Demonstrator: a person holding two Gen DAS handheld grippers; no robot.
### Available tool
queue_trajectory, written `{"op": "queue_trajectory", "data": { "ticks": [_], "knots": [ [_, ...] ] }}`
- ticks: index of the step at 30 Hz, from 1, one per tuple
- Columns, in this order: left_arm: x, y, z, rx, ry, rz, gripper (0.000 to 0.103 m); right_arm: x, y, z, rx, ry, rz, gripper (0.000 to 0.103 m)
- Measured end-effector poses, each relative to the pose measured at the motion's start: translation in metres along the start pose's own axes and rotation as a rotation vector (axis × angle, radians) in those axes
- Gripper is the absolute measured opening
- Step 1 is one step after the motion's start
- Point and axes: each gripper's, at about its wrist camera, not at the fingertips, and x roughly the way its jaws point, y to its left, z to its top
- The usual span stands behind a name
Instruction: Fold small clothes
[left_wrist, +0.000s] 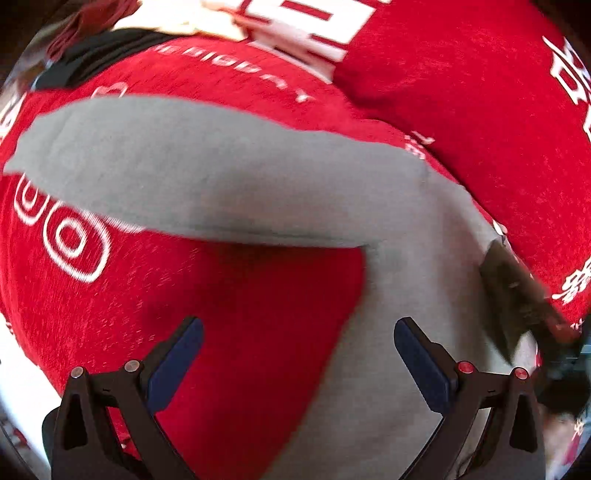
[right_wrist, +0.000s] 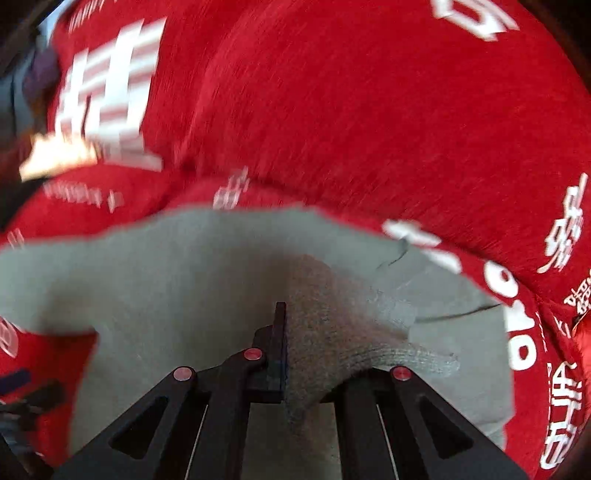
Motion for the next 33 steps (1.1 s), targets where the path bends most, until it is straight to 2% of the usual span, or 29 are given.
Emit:
{"op": "queue_trajectory", "data": {
  "ticks": [3,5,7,9,10,12,14,15,16,17,19,23,27,28,29,31,33],
  "knots": [
    [0.009,0.009,-0.001,-0.024,0.016,-0.027,0.103,0.025,0.02,-0.015,-0.053,0.065,-0.028,0.006],
    [0.007,0.013,-0.003,-0.037,0.016,-0.046,0.103,0.024,0.033,-0.019,-0.113,0.048,-0.076,0.013],
    [0.003,0.017,-0.007,-0.058,0.006,-0.063,0.103,0.016,0.046,-0.018,-0.189,0.057,-0.036,0.046],
    [0.001,0.022,-0.011,-0.08,-0.003,-0.067,0.103,-0.004,0.051,-0.016,-0.232,0.032,0.058,0.071],
    [0.0,0.022,-0.012,-0.086,-0.006,-0.069,0.103,-0.016,0.051,-0.015,-0.238,0.009,0.091,0.076],
    [-0.002,0.021,-0.015,-0.093,-0.017,-0.06,0.103,-0.039,0.044,-0.011,-0.226,-0.016,0.192,0.077],
    [0.0,0.018,-0.016,-0.091,-0.023,-0.05,0.103,-0.055,0.032,-0.007,-0.185,-0.01,0.333,0.077],
    [0.002,0.016,-0.017,-0.086,-0.019,-0.043,0.103,-0.063,0.026,-0.007,-0.18,-0.016,0.376,0.078],
    [0.006,0.013,-0.019,-0.079,-0.008,-0.036,0.103,-0.069,0.025,-0.007,-0.204,-0.028,0.366,0.08],
    [0.01,0.01,-0.02,-0.072,0.002,-0.033,0.103,-0.07,0.027,-0.007,-0.238,-0.034,0.308,0.08],
    [0.013,0.002,-0.025,-0.066,0.011,-0.031,0.103,-0.058,0.034,-0.006,-0.291,-0.022,0.134,0.08],
    [0.015,-0.015,-0.035,-0.022,0.019,-0.015,0.103,-0.022,0.03,-0.008,-0.325,0.068,-0.006,0.08],
    [0.017,-0.014,-0.039,-0.027,0.016,0.021,0.103,-0.01,0.046,-0.026,-0.534,0.056,-0.233,0.08],
    [0.016,-0.011,-0.04,-0.044,0.016,0.022,0.103,-0.012,0.047,-0.026,-0.539,0.046,-0.207,0.08],
    [0.014,-0.008,-0.04,-0.061,0.018,0.016,0.103,-0.02,0.042,-0.023,-0.497,0.037,-0.13,0.08],
    [0.008,-0.008,-0.04,-0.065,0.012,0.007,0.103,-0.034,0.013,-0.011,-0.338,0.045,0.049,0.08],
    [0.001,-0.017,-0.04,-0.031,-0.009,0.003,0.103,-0.043,-0.024,-0.006,-0.185,0.053,0.176,0.08]
  ]
}}
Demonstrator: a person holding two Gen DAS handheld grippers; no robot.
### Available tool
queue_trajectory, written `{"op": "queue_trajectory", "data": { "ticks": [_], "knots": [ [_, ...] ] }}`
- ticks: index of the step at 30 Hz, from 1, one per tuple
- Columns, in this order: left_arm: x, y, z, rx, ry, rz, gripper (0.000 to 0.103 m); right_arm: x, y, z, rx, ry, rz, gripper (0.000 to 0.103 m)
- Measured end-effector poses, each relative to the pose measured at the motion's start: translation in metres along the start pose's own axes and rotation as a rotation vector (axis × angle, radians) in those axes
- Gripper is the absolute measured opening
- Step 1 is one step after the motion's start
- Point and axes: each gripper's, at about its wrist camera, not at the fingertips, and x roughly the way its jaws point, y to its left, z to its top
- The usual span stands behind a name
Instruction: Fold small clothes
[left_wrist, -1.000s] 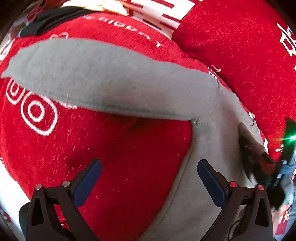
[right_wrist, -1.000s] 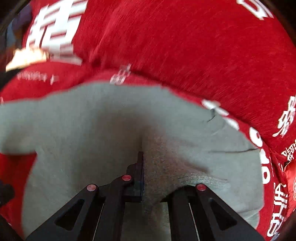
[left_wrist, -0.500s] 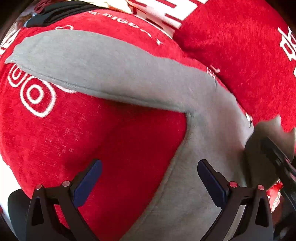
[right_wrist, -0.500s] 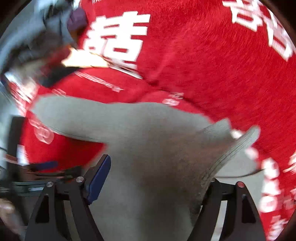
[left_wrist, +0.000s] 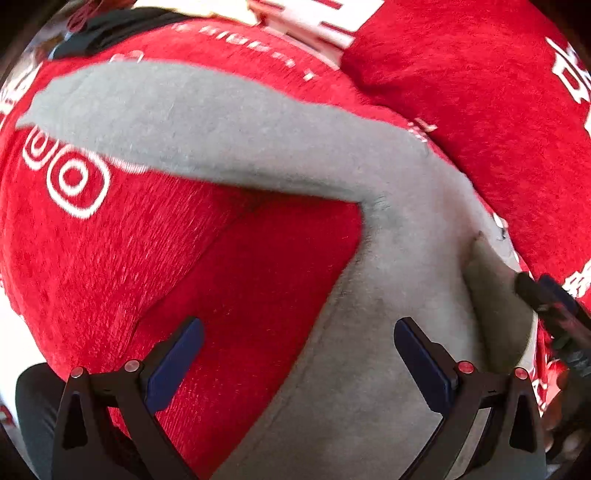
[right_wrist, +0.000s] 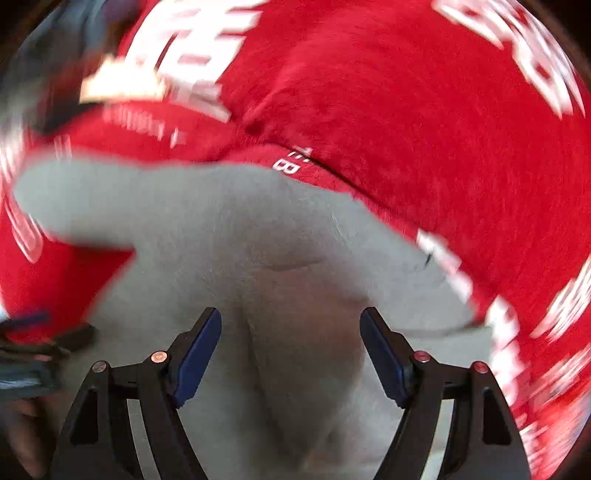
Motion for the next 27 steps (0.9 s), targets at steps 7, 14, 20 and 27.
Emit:
{"op": "queue_trajectory", "data": {
  "ticks": [7,14,20,27],
  "knots": [
    [-0.006,-0.074,0.002,0.153,-0.009,-0.096,0.103,-0.026,-0.126,-0.038,0.298,-0.075,0.079,0.08],
    [-0.008,-0.091,-0.013,0.198,-0.003,-0.046,0.103,0.031,-0.099,-0.046,0.224,0.092,-0.097,0.08],
    [-0.012,-0.033,-0.033,0.065,-0.006,0.027,0.103,0.004,-0.02,-0.042,-0.034,-0.026,0.226,0.079],
    [-0.007,-0.046,-0.038,0.075,0.015,-0.019,0.103,-0.005,-0.083,-0.063,0.019,-0.013,0.1,0.079]
  ]
}}
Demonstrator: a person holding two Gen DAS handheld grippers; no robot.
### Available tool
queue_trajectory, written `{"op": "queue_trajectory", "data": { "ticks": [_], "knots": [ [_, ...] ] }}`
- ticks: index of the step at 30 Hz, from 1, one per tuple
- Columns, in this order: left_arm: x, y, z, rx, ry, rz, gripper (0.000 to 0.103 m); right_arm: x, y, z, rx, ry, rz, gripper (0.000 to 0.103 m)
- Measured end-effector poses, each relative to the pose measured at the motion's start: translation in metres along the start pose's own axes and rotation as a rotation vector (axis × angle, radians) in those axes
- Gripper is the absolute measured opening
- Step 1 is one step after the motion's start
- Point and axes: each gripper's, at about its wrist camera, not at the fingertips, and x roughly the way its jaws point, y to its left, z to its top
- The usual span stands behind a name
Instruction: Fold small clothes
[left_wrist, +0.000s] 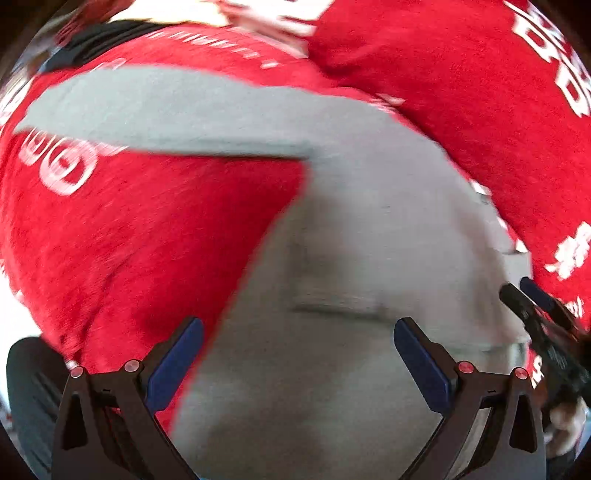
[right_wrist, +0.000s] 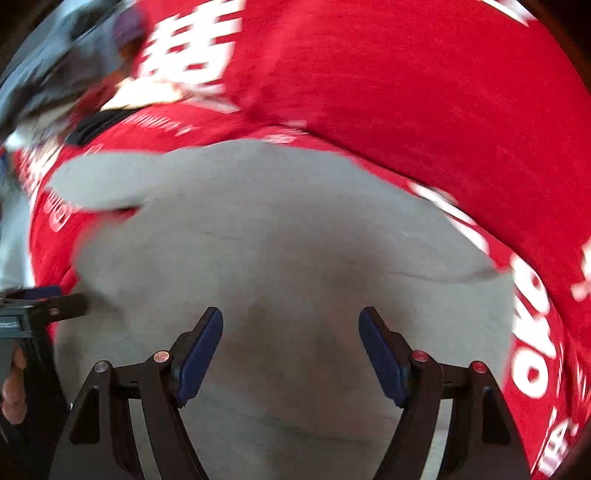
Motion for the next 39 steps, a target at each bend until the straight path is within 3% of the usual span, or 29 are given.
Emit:
{"op": "queue_trajectory", "data": {
  "ticks": [3,5,7,9,10,12,13,14,17,19,21,22,24,26,27,32,34,36,37,39],
  "knots": [
    [0.008,-0.047,0.007,0.112,-0.001,-0.037,0.103,0.009,-0.071,-0.005,0.204,0.019,-0.135,0.079],
    [0.018,-0.07,0.011,0.16,-0.016,0.003,0.103,0.017,-0.124,-0.012,0.379,0.047,-0.274,0.079],
    [0.035,-0.086,0.014,0.195,0.01,0.036,0.103,0.022,-0.158,-0.018,0.524,0.049,-0.269,0.079],
    [0.043,-0.095,0.013,0.23,-0.009,0.086,0.103,0.03,-0.18,-0.022,0.621,0.039,-0.163,0.078],
    [0.044,-0.098,0.011,0.249,-0.017,0.099,0.103,0.038,-0.183,-0.021,0.617,0.043,-0.099,0.063],
    [0.048,-0.107,0.013,0.278,-0.027,0.13,0.103,0.042,-0.181,-0.019,0.545,0.023,-0.075,0.03],
    [0.05,-0.112,0.016,0.277,-0.032,0.126,0.103,0.04,-0.184,-0.019,0.541,0.01,-0.07,0.017],
    [0.052,-0.116,0.018,0.277,-0.032,0.118,0.103,0.038,-0.193,-0.022,0.579,-0.007,-0.047,0.012],
    [0.063,-0.132,0.024,0.313,-0.03,0.117,0.103,0.036,-0.223,-0.037,0.702,-0.027,-0.063,0.012],
    [0.069,-0.138,0.025,0.352,-0.041,0.176,0.103,0.038,-0.23,-0.042,0.716,-0.03,-0.028,0.012],
    [0.063,-0.136,0.024,0.356,-0.036,0.167,0.103,0.028,-0.227,-0.04,0.692,-0.018,-0.067,0.013],
    [0.057,-0.131,0.023,0.336,-0.031,0.149,0.103,0.017,-0.224,-0.039,0.681,-0.022,-0.127,0.013],
    [0.043,-0.117,0.018,0.289,-0.04,0.115,0.103,-0.007,-0.211,-0.037,0.636,-0.079,-0.177,0.025],
    [0.037,-0.109,0.012,0.278,-0.047,0.122,0.103,-0.024,-0.181,-0.037,0.54,-0.115,-0.161,0.05],
    [0.036,-0.106,0.009,0.278,-0.047,0.122,0.103,-0.029,-0.155,-0.036,0.456,-0.118,-0.151,0.067],
    [0.041,-0.098,-0.001,0.334,-0.047,0.163,0.103,-0.009,-0.083,-0.05,0.211,-0.034,-0.079,0.068],
    [0.039,-0.086,0.001,0.332,-0.056,0.166,0.103,0.009,-0.086,-0.063,0.226,0.031,-0.102,0.065],
    [0.036,-0.078,0.005,0.334,-0.054,0.168,0.103,0.002,-0.095,-0.072,0.279,-0.024,-0.047,0.061],
    [0.032,-0.072,0.008,0.314,-0.045,0.172,0.103,0.0,-0.098,-0.072,0.295,-0.011,-0.046,0.057],
    [0.024,-0.06,0.012,0.249,-0.036,0.141,0.103,-0.011,-0.089,-0.066,0.276,0.01,-0.096,0.061]
  ]
}}
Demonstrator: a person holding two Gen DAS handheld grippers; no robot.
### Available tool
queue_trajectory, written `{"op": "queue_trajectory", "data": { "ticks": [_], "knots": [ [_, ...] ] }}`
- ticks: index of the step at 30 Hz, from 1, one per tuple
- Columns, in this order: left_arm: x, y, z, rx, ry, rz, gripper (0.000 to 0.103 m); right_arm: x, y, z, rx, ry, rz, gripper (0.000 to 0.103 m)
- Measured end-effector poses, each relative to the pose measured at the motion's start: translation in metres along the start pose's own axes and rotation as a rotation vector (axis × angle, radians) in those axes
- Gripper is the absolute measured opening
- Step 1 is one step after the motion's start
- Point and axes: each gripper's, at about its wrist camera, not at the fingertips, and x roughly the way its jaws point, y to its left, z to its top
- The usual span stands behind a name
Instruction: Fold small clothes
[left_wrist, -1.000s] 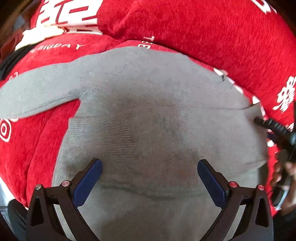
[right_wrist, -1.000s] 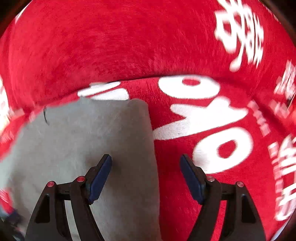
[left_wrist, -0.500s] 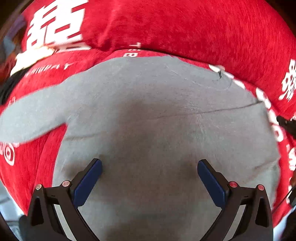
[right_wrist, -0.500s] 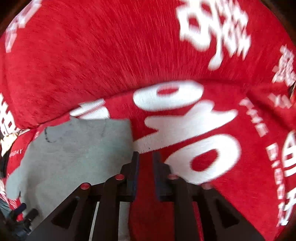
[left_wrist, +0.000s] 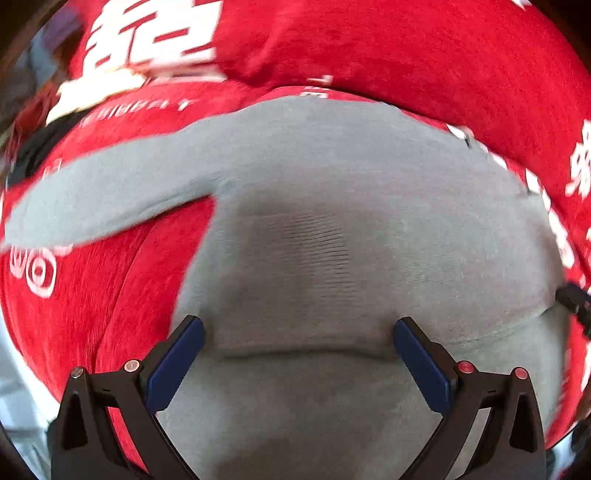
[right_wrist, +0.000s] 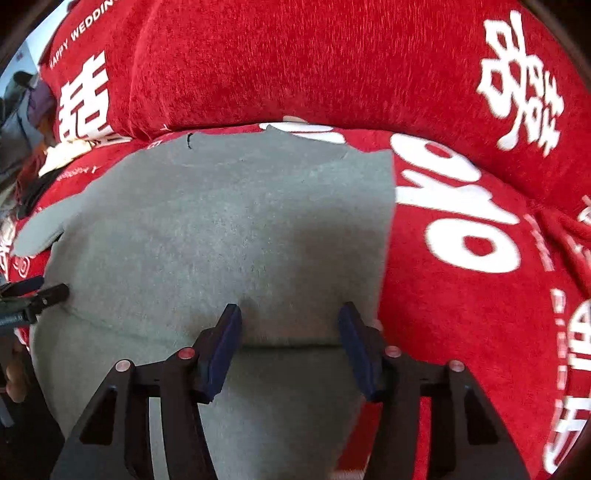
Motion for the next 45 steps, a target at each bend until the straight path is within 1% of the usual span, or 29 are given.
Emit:
{"op": "queue_trajectory", "data": {
  "ticks": [2,3,4,7,9,10,12,13,15,17,20,22,23,24,25,27,28,30,32,34,35,36,37,38,40,41,42,44,45],
  "knots": [
    [-0.008,0.006,0.001,-0.052,-0.027,-0.045,0.103,-0.018,0.012,0.003,-0.04,-0.025,-0.064,0.065],
    [-0.008,0.002,0.003,-0.053,-0.032,-0.055,0.103,-0.025,0.024,0.009,-0.063,-0.056,-0.067,0.07],
    [-0.007,-0.003,0.006,-0.046,-0.027,-0.058,0.103,-0.03,0.026,0.02,-0.064,-0.067,-0.062,0.077],
    [0.007,-0.036,0.012,0.027,-0.004,-0.09,0.103,-0.022,0.049,0.038,-0.059,-0.05,-0.044,0.078],
    [0.018,-0.053,0.012,0.1,-0.007,0.023,0.103,-0.001,0.065,0.049,-0.046,0.002,0.006,0.078],
    [0.022,-0.057,0.011,0.128,-0.013,0.05,0.103,0.014,0.076,0.053,-0.047,0.049,0.013,0.078],
    [0.02,-0.053,0.009,0.137,-0.039,0.033,0.103,0.037,0.092,0.055,-0.085,0.1,-0.014,0.078],
    [0.02,-0.05,0.008,0.137,-0.041,0.025,0.103,0.048,0.094,0.057,-0.092,0.107,-0.047,0.08],
    [0.018,-0.047,0.007,0.153,-0.055,0.013,0.103,0.06,0.086,0.067,-0.029,0.07,-0.065,0.088],
    [0.017,-0.046,0.006,0.171,-0.06,0.002,0.103,0.074,0.071,0.081,0.063,0.079,-0.083,0.095],
    [0.011,-0.041,0.01,0.148,-0.041,-0.009,0.103,0.083,0.054,0.103,0.154,0.11,-0.096,0.096],
    [0.005,-0.034,0.014,0.087,-0.049,-0.042,0.103,0.072,0.046,0.109,0.205,0.097,-0.147,0.095],
    [0.005,-0.032,0.016,0.069,-0.046,-0.061,0.103,0.061,0.043,0.106,0.217,0.06,-0.148,0.095],
    [0.006,-0.032,0.018,0.06,-0.04,-0.074,0.103,0.052,0.042,0.1,0.225,0.035,-0.122,0.095],
    [0.008,-0.035,0.019,0.054,-0.032,-0.084,0.103,0.047,0.041,0.093,0.228,0.031,-0.099,0.095],
    [0.012,-0.041,0.018,0.069,-0.027,-0.069,0.103,0.037,0.044,0.077,0.228,0.035,-0.053,0.095],
    [0.015,-0.045,0.016,0.086,-0.032,-0.037,0.103,0.033,0.046,0.068,0.218,0.039,-0.043,0.095],
    [0.019,-0.049,0.011,0.118,-0.043,0.018,0.103,0.028,0.05,0.053,0.179,0.043,-0.053,0.095],
    [0.018,-0.047,0.006,0.149,-0.073,0.019,0.103,0.029,0.053,0.041,0.108,0.062,-0.115,0.095],
    [0.016,-0.041,0.002,0.163,-0.078,0.022,0.103,0.036,0.048,0.031,0.07,0.094,-0.183,0.095],
    [0.014,-0.035,0.001,0.158,-0.075,0.023,0.103,0.035,0.042,0.025,0.078,0.093,-0.191,0.095],
    [0.012,-0.026,0.001,0.141,-0.069,0.031,0.103,0.032,0.03,0.021,0.123,0.077,-0.16,0.095],
    [0.009,-0.015,0.0,0.111,-0.059,0.037,0.103,0.027,0.021,0.018,0.171,0.082,-0.155,0.093],
    [0.006,-0.003,-0.001,0.07,-0.05,0.029,0.103,0.018,0.019,0.016,0.184,0.072,-0.157,0.093],
    [-0.001,0.017,-0.005,-0.008,-0.047,0.041,0.103,-0.003,0.03,0.012,0.161,0.035,-0.204,0.093],
    [-0.005,0.026,-0.007,-0.049,-0.05,0.055,0.103,-0.013,0.04,0.009,0.143,0.008,-0.191,0.094],
    [-0.01,0.032,-0.011,-0.092,-0.052,0.042,0.103,-0.02,0.049,0.005,0.126,-0.007,-0.16,0.094],
    [-0.014,0.026,-0.021,-0.091,-0.043,-0.014,0.103,-0.029,0.08,-0.007,0.061,-0.019,-0.101,0.094],
    [-0.016,0.015,-0.028,-0.047,-0.036,-0.033,0.103,-0.03,0.097,-0.015,0.012,-0.016,-0.086,0.094]
  ]
}}
